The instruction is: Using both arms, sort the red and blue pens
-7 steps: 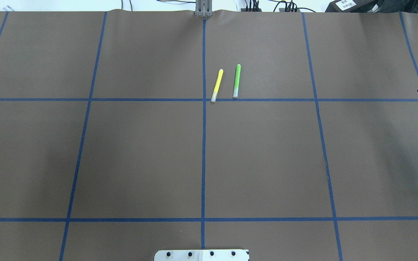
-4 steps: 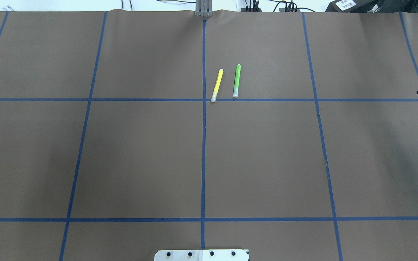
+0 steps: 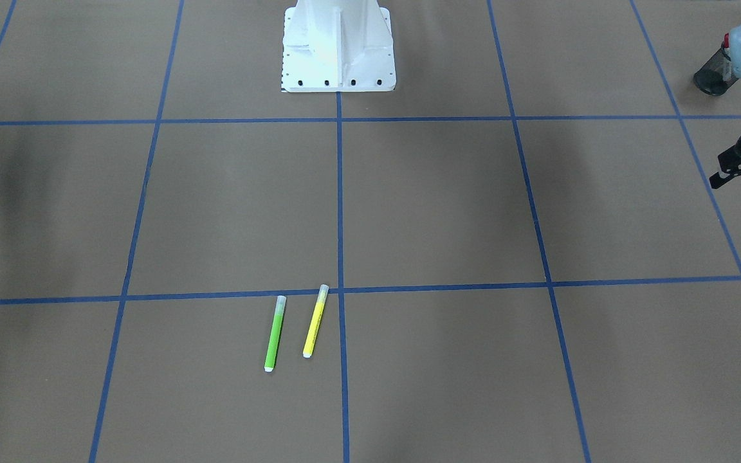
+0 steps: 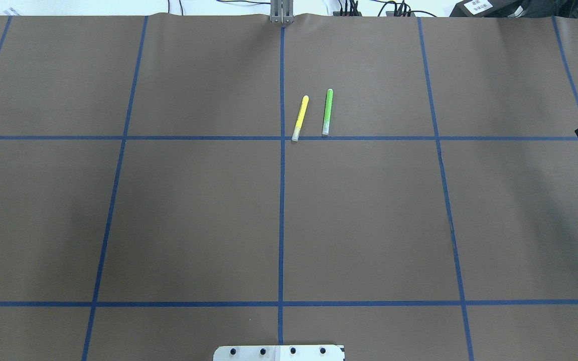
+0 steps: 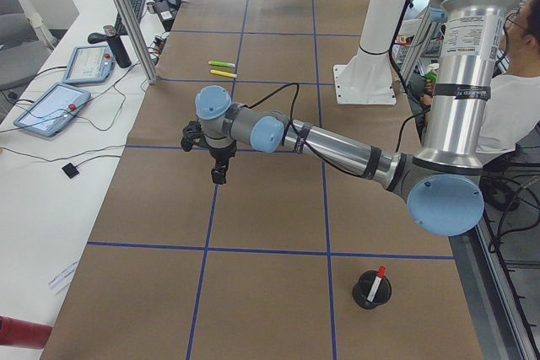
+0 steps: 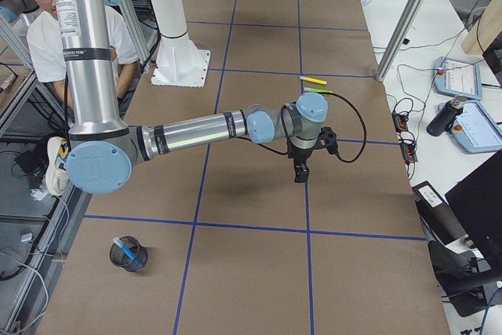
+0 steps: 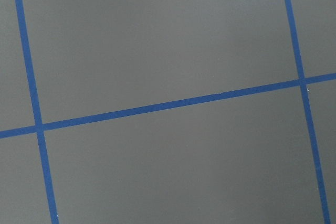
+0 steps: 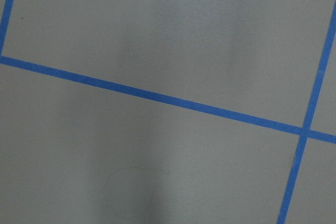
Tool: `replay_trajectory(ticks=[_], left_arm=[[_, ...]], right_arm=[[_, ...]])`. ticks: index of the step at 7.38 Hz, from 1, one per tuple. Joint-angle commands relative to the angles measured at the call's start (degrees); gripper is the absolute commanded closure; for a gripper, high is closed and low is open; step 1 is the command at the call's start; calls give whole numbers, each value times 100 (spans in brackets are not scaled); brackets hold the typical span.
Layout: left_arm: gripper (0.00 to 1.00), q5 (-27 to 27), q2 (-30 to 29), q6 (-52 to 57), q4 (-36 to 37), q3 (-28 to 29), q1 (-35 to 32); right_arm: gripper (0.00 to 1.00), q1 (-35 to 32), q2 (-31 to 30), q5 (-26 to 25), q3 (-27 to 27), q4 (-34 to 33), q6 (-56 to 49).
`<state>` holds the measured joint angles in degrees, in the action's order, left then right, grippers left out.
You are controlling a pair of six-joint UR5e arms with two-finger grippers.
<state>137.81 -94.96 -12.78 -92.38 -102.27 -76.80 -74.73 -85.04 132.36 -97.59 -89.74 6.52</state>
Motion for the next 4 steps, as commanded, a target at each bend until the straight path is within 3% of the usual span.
replay_trajectory(ticks=[1,4], left_arm=[[0,-26,4,39,-105,66,68],[0,-413,-5,30,-105,5,253]], right_arm=[[0,38,-13,9,-6,17,-1],[0,82,-13,0,-6,26,-1]])
